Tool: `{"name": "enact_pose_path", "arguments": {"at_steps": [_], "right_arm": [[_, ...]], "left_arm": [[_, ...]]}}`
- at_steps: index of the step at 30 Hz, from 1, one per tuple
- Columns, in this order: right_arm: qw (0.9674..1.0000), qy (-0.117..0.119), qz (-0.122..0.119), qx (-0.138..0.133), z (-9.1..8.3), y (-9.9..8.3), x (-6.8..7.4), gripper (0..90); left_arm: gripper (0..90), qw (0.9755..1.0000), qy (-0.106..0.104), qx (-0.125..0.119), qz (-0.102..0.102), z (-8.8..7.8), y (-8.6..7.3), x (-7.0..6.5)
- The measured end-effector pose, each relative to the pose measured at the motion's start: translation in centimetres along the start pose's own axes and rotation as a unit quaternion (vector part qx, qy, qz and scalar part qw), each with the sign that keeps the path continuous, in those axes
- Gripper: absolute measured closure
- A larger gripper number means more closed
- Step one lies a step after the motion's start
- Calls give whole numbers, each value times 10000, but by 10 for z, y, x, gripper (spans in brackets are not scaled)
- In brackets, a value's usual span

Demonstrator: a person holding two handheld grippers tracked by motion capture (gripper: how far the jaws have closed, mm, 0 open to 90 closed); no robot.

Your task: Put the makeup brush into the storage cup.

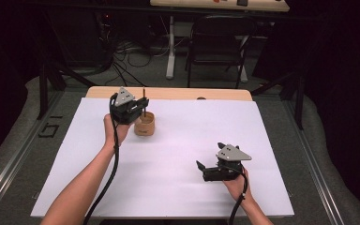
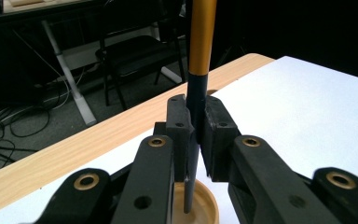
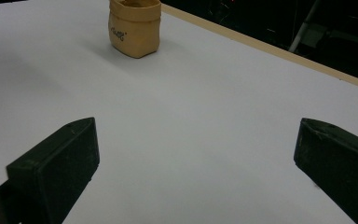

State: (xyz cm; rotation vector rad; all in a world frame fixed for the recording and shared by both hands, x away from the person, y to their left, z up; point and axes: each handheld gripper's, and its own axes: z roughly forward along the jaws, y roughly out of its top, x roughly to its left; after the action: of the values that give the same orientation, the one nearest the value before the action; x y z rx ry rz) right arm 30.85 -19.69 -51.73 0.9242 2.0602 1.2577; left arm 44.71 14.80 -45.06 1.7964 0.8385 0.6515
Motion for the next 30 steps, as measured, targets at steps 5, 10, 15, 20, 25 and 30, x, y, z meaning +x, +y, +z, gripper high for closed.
{"name": "enact_pose_path", "arguments": {"at_steps": [5, 10, 15, 20, 25, 30], "right_arm": [[10000, -5, -14, 8, -1, 0, 0, 0], [10000, -2, 3, -7, 0, 0, -1, 0], [10000, 8, -8, 17, 0, 0, -1, 0], [10000, 12, 8, 19, 0, -1, -1, 0], [10000, 10, -13, 23, 0, 0, -1, 0], [10000, 13, -20, 25, 0, 0, 0, 0]], "left_arm": [[828, 10000, 31, 73, -47, 5, -4, 2], [828, 9999, 41, 150, -69, 11, -8, 3], [828, 9997, 67, 220, -67, 15, -9, 4], [827, 9996, 109, 244, -125, 17, -12, 6], [827, 9994, 142, 277, -172, 20, -15, 7], [827, 9993, 149, 302, -171, 22, -16, 6]]}}
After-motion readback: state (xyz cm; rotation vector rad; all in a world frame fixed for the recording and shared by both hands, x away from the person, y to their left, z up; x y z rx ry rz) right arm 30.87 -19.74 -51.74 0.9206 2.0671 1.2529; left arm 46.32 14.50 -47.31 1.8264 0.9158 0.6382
